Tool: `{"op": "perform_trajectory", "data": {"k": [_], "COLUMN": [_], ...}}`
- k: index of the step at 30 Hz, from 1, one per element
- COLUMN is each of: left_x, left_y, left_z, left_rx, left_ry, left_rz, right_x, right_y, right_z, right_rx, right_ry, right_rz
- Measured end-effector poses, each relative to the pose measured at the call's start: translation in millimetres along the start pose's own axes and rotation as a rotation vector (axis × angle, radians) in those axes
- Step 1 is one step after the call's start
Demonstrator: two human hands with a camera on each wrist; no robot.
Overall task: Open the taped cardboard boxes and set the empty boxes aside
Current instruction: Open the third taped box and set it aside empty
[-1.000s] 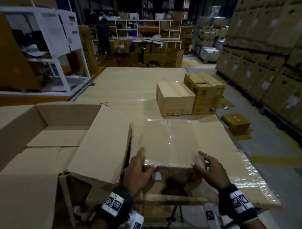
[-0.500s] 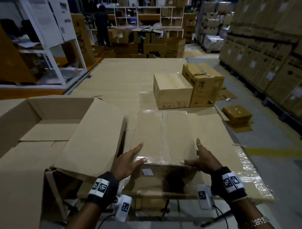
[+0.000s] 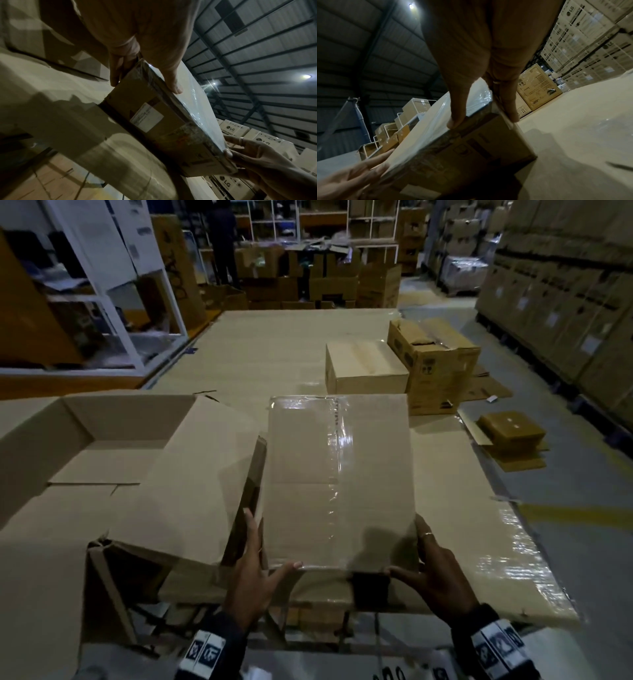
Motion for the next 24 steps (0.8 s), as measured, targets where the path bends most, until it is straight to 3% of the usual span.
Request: {"op": "perform_trajectory", "data": {"k": [7,11,18,24], "left_x": [-1,17,20,-6], "left_y": [29,35,46,39], "left_z": [10,25,43,31], "left_rx": [0.033,0.044,0.056,0.064], "left_ry": [0.008,0.053,0.106,0.075], "left_rz": [0.032,0.015,0.021,0.041], "right_x": [-20,-29,-30,-20], "right_y": [19,25,34,21], "right_z": [-9,-5,-11,-21], "right_rx": [-0.069,-0.102,-0.027,-0.17], "right_ry": [-0.092,-0.204,-0.132,-0.101], "right_rz": [0.047,0.157,0.395,0.199]}}
Point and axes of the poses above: each hand's wrist, its own y-axis towards the middle knuckle, its own z-axis out of the palm, x = y × z, the point moved 2 cm from there along y, towards the middle knuckle, and after that the axes turned 15 degrees about x, right-handed, at the moved point
